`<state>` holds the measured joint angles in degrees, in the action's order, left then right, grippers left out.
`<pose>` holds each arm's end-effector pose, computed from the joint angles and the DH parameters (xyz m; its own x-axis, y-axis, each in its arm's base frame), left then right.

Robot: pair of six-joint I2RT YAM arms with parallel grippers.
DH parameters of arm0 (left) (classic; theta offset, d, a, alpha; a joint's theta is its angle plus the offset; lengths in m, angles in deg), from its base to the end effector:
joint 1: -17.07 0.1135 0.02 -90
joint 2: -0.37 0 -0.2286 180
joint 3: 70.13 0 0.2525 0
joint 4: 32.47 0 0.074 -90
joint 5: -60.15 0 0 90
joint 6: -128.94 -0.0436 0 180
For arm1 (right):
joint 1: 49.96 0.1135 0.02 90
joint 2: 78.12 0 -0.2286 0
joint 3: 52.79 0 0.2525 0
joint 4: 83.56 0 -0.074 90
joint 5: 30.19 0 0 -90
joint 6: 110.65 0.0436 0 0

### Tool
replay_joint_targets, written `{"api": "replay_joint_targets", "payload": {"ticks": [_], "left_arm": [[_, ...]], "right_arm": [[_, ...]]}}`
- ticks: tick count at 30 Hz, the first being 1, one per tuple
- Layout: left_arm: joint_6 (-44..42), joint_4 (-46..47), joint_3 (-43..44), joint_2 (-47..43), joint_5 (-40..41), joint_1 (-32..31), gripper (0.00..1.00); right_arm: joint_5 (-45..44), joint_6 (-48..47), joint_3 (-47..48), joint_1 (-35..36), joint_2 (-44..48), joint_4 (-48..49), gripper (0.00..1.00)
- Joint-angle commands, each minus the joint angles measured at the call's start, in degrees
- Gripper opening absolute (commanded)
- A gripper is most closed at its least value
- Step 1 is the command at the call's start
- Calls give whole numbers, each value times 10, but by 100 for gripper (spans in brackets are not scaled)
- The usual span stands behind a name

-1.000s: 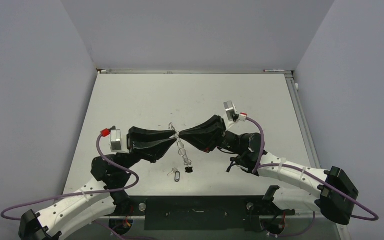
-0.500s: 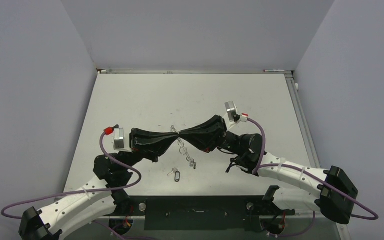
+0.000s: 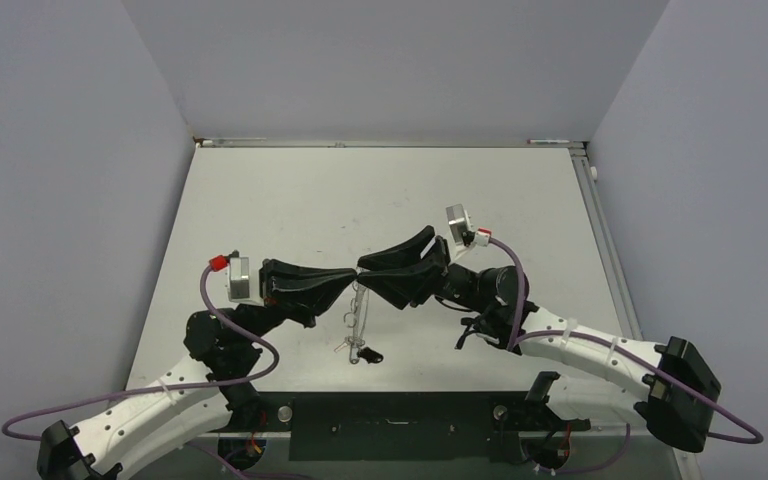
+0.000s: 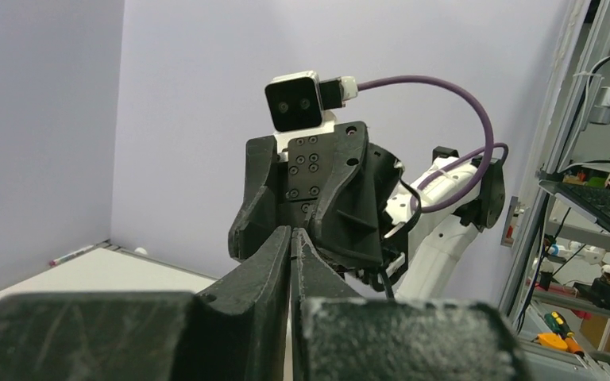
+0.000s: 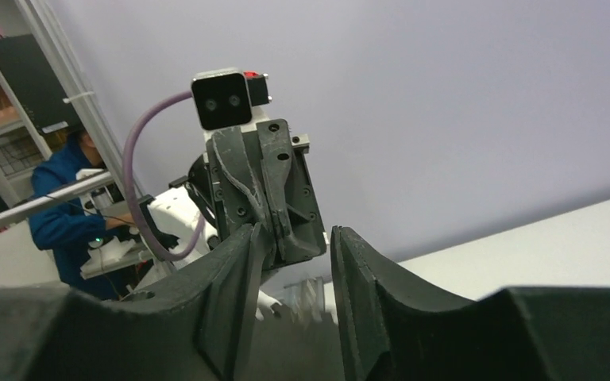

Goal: Put the keys on the keyring

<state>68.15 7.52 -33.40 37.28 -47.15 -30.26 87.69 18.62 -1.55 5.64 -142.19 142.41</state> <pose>0.1115 -0.1401 0.3240 -0.0394 -0.6447 -0.7634 0.9596 0.1885 -0.2087 0.1303 0.2264 0.3245 -0.3626 0.4608 -0.8101 -0.9314 -0.1490 0.3321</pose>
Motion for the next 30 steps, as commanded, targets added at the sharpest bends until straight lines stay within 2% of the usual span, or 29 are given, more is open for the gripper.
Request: {"api": "replay_joint_targets", "payload": {"ticks": [1,4,8,12,14,15,20,22,26,30], "left_arm": [[-26,-60,30,-16,33,-1,0],[-29,-92,41,-21,32,-1,0],[-38,-131,50,-22,46,0,0],[-61,-202,55,-23,118,-1,0],[-71,-279,70,-28,177,-1,0],[-71,-326,77,-34,227,-1,6],[-35,-520,100,-73,418,0,61],[-30,-614,120,-73,465,0,78],[-10,-786,203,-35,493,-1,90],[-18,-903,271,-10,538,0,94]], "right_arm": [[14,-68,31,10,52,-113,42],[2,-123,56,9,79,-223,46],[-29,-176,80,3,103,-316,47],[-141,-206,81,2,119,-416,47],[-212,-200,69,4,119,-459,47],[-256,-191,66,5,115,-481,47],[-358,-164,50,24,74,-553,47],[-396,-152,56,45,41,-568,48],[-458,-138,117,110,-70,-611,51],[-449,-116,199,149,-210,-643,51]]}}
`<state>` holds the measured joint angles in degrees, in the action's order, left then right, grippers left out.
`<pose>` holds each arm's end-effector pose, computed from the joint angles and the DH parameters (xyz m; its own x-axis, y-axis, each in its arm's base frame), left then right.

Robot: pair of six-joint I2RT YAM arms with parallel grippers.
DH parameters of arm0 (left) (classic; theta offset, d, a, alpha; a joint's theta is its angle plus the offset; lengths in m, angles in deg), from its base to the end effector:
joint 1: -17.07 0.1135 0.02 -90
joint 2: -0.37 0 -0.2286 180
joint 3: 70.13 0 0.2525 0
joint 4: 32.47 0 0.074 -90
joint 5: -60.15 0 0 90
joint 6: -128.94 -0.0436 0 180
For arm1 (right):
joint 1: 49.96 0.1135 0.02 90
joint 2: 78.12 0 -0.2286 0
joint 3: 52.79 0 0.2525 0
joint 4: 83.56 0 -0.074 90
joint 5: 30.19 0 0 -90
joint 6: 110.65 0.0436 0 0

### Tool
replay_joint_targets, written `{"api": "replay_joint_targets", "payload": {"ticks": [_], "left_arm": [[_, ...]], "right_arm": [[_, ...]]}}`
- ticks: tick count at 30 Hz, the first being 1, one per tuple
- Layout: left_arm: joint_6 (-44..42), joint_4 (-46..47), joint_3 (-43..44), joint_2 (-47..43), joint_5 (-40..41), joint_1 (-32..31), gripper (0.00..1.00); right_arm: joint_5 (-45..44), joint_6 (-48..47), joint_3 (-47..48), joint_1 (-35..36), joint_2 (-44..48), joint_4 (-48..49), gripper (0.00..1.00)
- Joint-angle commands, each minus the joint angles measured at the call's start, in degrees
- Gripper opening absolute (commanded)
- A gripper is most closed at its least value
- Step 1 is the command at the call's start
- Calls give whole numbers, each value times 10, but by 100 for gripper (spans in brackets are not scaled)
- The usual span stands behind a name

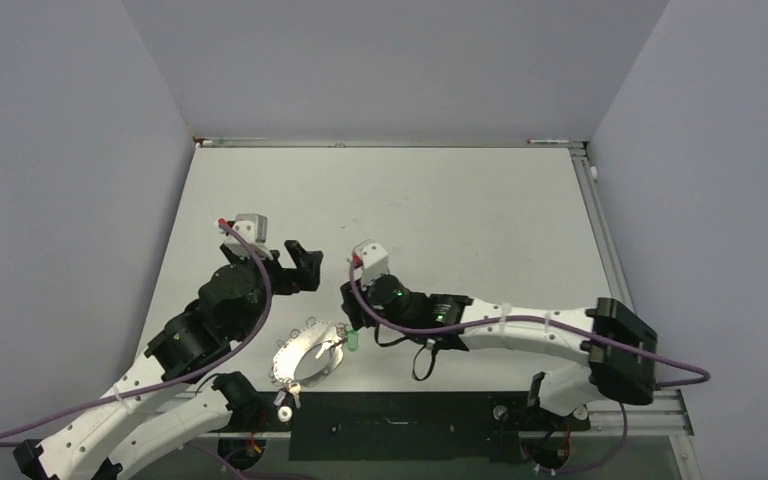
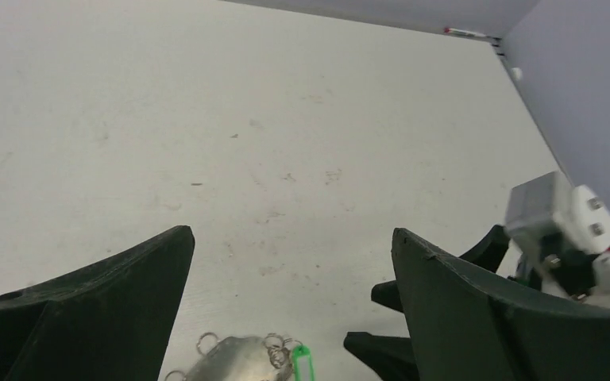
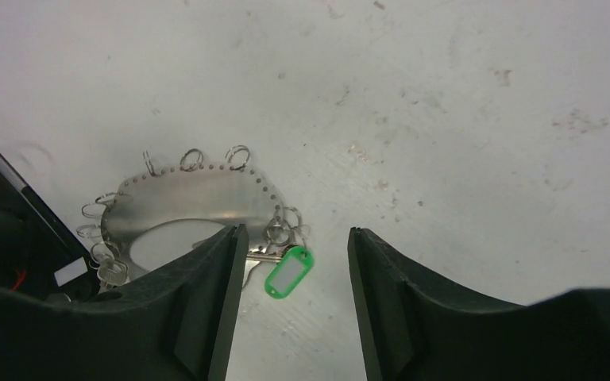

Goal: Put the keys on the keyring

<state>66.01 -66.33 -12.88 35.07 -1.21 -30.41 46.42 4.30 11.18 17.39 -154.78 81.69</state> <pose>0.1339 -0.1151 0.3185 -0.2678 -0.2989 -0.9159 0.2328 0.9024 -0.3625 0.1314 0.2886 0.2268 -0.5062 -0.1476 -0.8497 -0.6674 0.6910 0.2776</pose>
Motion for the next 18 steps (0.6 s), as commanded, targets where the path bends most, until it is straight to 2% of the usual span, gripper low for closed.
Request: {"api": "replay_joint_targets", "payload": {"ticks": [1,5,8,14,18], "left_arm": [[-6,-181,74,9,92,2,94],[-42,-211,78,-22,143,5,95],[-55,-187,43,-55,163,5,95],[-63,-167,9,-96,137,34,95],[-71,-159,2,-102,113,47,95]], "right_arm": [[-19,33,88,35,-110,-35,51],[36,48,151,32,-199,-26,50],[88,61,195,13,-253,-22,49],[223,116,232,-42,-331,21,42],[246,126,261,-53,-371,12,42]]}}
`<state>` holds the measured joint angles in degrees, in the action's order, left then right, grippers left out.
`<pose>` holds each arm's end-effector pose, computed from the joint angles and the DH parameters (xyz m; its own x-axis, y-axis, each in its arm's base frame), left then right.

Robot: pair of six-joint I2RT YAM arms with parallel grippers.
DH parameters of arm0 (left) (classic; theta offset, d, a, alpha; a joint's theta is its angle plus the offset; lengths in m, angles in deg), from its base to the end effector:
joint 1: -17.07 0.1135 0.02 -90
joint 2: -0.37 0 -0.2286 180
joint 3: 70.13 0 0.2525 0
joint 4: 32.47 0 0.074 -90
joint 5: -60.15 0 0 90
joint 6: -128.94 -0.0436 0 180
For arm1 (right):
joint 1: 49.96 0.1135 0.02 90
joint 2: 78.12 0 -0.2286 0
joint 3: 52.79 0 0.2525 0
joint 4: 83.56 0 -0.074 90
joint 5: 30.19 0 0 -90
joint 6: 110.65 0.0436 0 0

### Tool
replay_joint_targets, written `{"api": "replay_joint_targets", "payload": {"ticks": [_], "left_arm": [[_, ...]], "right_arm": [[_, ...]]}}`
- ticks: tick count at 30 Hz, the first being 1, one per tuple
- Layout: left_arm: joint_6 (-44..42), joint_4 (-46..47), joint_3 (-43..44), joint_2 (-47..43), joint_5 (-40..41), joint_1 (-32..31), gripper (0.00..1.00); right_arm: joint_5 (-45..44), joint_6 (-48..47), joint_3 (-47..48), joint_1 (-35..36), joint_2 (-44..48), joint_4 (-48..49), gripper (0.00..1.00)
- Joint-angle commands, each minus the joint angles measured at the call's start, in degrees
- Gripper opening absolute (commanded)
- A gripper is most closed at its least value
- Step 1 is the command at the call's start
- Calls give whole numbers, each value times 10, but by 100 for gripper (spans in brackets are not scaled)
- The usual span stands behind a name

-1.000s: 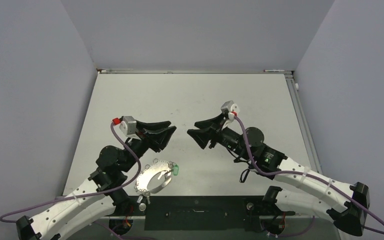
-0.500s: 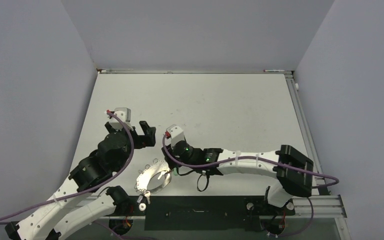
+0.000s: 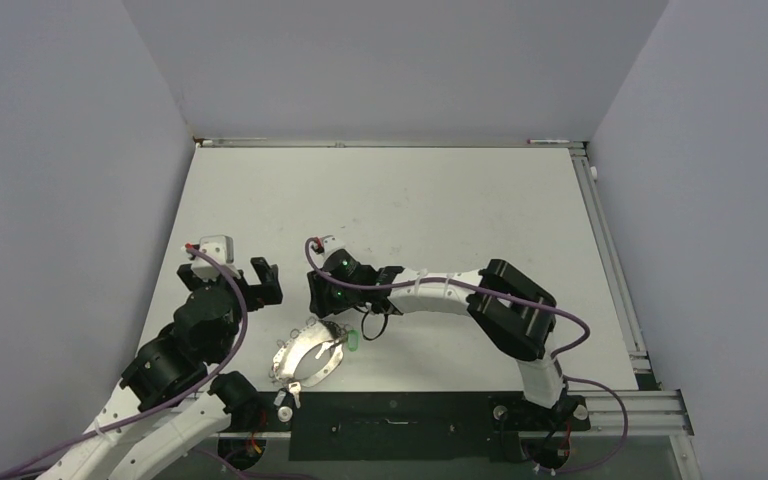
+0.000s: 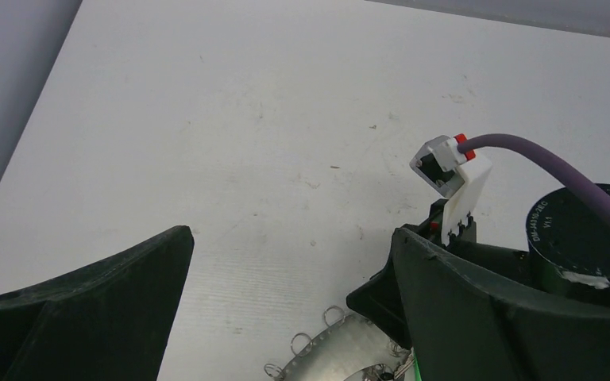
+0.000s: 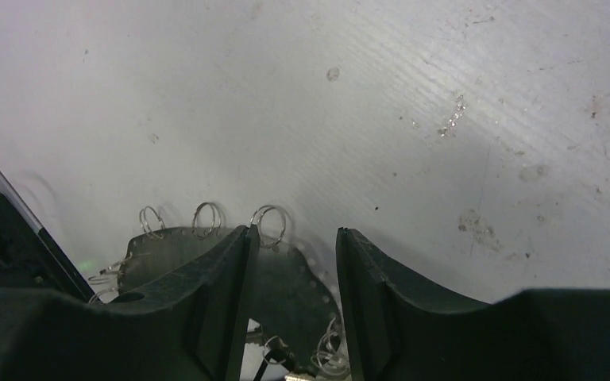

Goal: Put the keys on the keyring

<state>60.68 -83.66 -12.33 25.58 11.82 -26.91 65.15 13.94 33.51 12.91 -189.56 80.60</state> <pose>0.1115 -0.0673 0.3129 -0.2374 -0.1554 -0.9589 -0.0244 0.9878 -0.1541 0.1883 0.3763 0.1420 -0.7674 -0.2582 -0.5868 -0.5861 0.6536 0.4788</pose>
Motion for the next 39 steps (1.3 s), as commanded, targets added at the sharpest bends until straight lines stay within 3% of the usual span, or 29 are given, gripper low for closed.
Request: {"api": "replay_joint_targets", "payload": {"ticks": [1,11,22,39], "left_arm": [[-18,15,-4,-7,-26,15,95],[-22,19,-3,-3,-74,42,94],[-25,22,-5,-3,-87,52,93],[-27,21,-5,2,-93,57,92]], "right_arm": [[62,31,43,-10,-32,23,42],[86,36,98,-14,-97,-35,41],[133,55,101,-15,-99,-44,33],[150,39,104,-15,-104,-41,6]]}}
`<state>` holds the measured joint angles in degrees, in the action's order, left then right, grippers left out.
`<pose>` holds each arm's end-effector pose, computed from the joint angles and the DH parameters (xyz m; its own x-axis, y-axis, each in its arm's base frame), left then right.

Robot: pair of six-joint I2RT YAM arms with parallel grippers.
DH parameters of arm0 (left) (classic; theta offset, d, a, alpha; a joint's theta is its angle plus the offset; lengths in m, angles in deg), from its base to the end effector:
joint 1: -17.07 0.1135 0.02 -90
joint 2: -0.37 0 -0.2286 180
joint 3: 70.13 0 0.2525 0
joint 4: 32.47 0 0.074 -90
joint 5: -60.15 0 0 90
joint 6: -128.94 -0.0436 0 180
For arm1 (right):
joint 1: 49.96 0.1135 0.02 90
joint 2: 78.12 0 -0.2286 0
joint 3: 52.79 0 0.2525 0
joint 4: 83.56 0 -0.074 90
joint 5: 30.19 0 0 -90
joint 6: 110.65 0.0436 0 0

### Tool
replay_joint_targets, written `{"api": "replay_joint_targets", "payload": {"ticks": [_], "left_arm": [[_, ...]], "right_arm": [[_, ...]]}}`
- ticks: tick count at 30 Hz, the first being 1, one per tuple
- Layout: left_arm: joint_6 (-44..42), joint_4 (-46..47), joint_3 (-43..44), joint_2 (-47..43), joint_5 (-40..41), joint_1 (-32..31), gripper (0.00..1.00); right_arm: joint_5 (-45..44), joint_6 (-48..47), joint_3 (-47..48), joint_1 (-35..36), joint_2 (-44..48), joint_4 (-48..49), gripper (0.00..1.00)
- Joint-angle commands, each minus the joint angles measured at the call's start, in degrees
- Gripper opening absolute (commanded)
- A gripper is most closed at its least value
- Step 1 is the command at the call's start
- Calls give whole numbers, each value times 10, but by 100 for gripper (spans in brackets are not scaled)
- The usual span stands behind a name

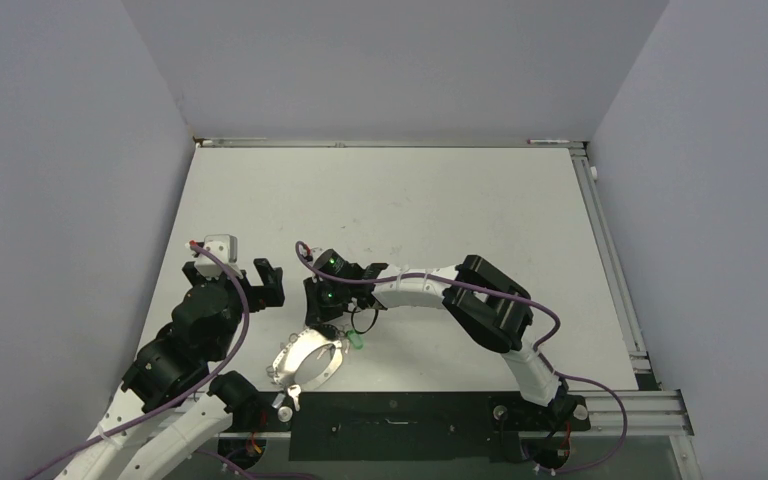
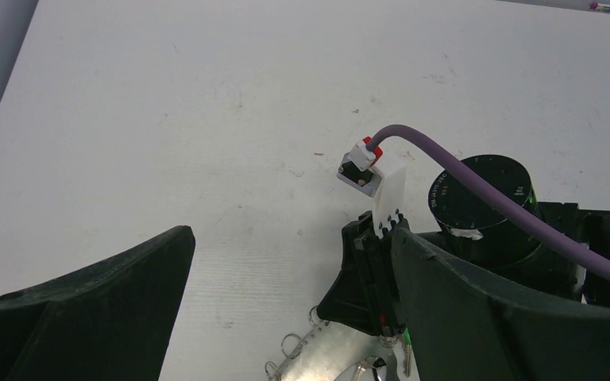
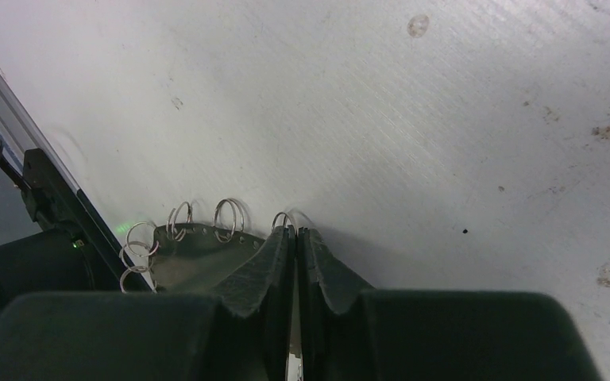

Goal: Put the keys on the keyring

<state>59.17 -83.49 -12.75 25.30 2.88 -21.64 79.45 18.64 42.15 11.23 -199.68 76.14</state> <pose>0.1167 -0.0633 0.3101 -0.2768 -0.1509 -0.9490 0.0324 0.9856 -0.1662 0.2011 0.3961 0.1111 -0.8651 -0.3353 -0.3732 -0.5014 0.6009 0.6225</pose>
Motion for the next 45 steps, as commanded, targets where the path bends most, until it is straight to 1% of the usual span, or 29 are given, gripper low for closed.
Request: {"api": "replay_joint_targets", "payload": {"ticks": [1,5,8,12,16,20,27,30,32,40,43,45], "left_arm": [[-12,19,-2,4,-4,4,92],[-12,20,-1,4,-5,4,92],[-12,20,-1,3,-4,4,92],[-12,22,-1,0,-7,4,92],[-12,33,-4,-15,-35,7,91],[-19,52,-11,-36,-74,9,91],[-32,88,-24,-84,-143,11,89],[-42,108,-32,-103,-191,11,89],[-46,125,-37,-115,-223,11,89],[-67,157,-41,-133,-310,11,88],[-79,163,-39,-135,-348,12,87],[-91,162,-35,-136,-379,12,85]], "right_arm": [[8,-10,17,2,-2,3,5],[11,-25,11,3,4,12,5],[7,-36,-20,5,27,51,5],[-20,-35,-105,5,87,164,5],[-33,-31,-189,5,141,273,5],[-38,-22,-256,6,177,363,5],[-68,-15,-339,11,229,461,5],[-84,-22,-374,17,258,501,5],[-86,-32,-389,22,278,520,5],[-114,-71,-453,47,354,592,5],[-109,-86,-481,48,378,625,5],[-102,-95,-498,49,392,646,5]]}}
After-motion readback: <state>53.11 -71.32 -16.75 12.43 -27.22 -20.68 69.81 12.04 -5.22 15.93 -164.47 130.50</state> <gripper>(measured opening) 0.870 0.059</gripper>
